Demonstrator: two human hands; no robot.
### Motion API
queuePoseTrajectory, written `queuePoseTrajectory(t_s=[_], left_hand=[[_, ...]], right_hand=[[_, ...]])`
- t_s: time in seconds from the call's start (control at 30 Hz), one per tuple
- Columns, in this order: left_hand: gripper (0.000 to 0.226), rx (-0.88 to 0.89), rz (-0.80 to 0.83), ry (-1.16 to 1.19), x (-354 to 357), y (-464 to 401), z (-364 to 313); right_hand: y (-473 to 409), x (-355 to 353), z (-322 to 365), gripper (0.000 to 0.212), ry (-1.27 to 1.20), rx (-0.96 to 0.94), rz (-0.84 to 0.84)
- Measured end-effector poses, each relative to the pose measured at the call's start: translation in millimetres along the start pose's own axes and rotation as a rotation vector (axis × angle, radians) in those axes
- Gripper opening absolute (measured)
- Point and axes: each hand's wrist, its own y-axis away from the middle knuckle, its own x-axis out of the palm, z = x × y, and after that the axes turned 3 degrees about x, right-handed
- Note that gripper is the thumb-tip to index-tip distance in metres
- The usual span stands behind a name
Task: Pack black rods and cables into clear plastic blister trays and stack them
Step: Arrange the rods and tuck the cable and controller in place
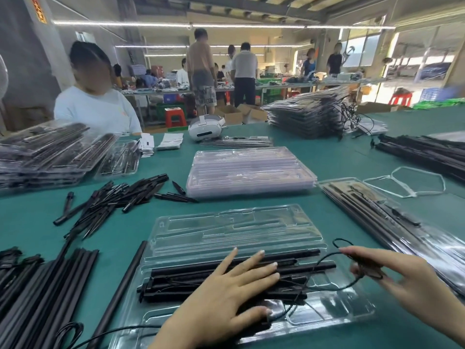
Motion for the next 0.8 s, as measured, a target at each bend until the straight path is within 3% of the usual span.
queuePoseTrajectory(t_s=[0.07,0.2,0.33,0.53,0.67,0.8], left_hand=[[0.055,-0.038,0.045,0.036,2,1,0],[0.057,-0.099,0.048,0.019,-1,-3,-4],[0.052,-0.114,0.020,-0.076,-7,-1,-7],[0.060,0.006,0.158,-0.351,-3,-17,-17],[0.051,-0.078,0.207,-0.301,0,-18,-19],[0.062,-0.158,0.191,-0.290,11,-16,-23]], right_hand=[[-6,-9,-7,0.039,0.224,-0.186,-0.049],[-16,-17,-12,0.046,0.660,-0.491,-0.141],[-21,-12,-5,0.040,0.692,-0.618,-0.122],[-23,-9,-8,0.037,0.801,-0.768,0.077],[-22,-10,-10,0.038,0.821,-0.744,0.182],[-17,-4,-15,0.040,0.836,-0.720,0.154]])
